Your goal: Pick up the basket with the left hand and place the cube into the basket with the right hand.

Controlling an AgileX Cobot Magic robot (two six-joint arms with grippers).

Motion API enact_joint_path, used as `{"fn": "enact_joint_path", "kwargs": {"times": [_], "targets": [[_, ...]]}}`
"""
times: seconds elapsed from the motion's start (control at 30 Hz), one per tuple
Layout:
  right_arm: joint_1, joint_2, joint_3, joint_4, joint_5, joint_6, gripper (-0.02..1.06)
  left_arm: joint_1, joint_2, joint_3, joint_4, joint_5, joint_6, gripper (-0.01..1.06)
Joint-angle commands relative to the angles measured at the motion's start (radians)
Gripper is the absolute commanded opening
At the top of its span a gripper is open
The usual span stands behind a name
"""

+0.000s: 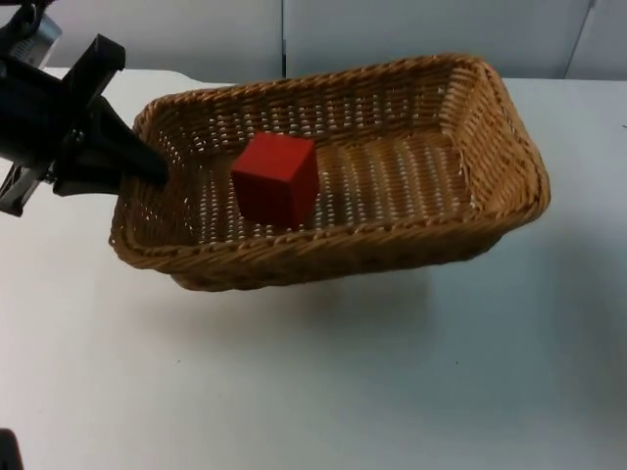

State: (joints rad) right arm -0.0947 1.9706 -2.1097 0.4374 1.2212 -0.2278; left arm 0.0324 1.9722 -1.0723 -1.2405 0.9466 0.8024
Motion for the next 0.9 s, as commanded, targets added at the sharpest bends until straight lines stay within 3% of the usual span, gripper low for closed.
{"fn": "enact_joint_path", "kwargs": {"times": [0.0,0.13,0.23,0.57,0.63,0.7,0.73,0.77,0.83,0.87], "targets": [[-0.002,-0.002,-0.006,0.01,0.0,-0.008,0.0,-0.006,-0.01,-0.009,-0.022,0.04,0.001,0.25],[-0.002,-0.002,-0.006,0.01,0.0,-0.008,0.0,-0.006,-0.01,-0.009,-0.02,0.038,-0.001,0.53],[-0.002,-0.002,-0.006,0.012,0.0,-0.008,0.0,-0.006,-0.01,-0.009,-0.02,0.034,-0.007,0.62],[-0.002,-0.002,-0.006,0.01,0.0,-0.008,0.0,0.029,-0.01,-0.011,0.003,-0.043,-0.002,0.62],[-0.002,-0.002,-0.006,0.01,0.0,-0.008,0.0,0.05,-0.01,-0.012,-0.005,-0.048,-0.002,0.59],[-0.002,-0.002,-0.006,0.01,0.0,-0.008,0.0,0.083,-0.022,-0.018,-0.011,-0.048,0.004,0.47],[-0.002,-0.002,-0.006,0.01,0.0,-0.008,0.0,0.097,-0.029,-0.028,-0.006,-0.033,0.01,0.35],[-0.002,-0.002,-0.006,0.01,0.0,-0.008,0.0,0.097,-0.029,-0.028,-0.006,-0.033,0.01,0.35],[-0.002,-0.002,-0.006,0.01,0.0,-0.008,0.0,0.129,-0.057,-0.057,-0.005,-0.001,0.014,0.07],[-0.002,-0.002,-0.006,0.01,0.0,-0.008,0.0,0.14,-0.08,-0.068,-0.004,0.011,0.025,0.0]]}}
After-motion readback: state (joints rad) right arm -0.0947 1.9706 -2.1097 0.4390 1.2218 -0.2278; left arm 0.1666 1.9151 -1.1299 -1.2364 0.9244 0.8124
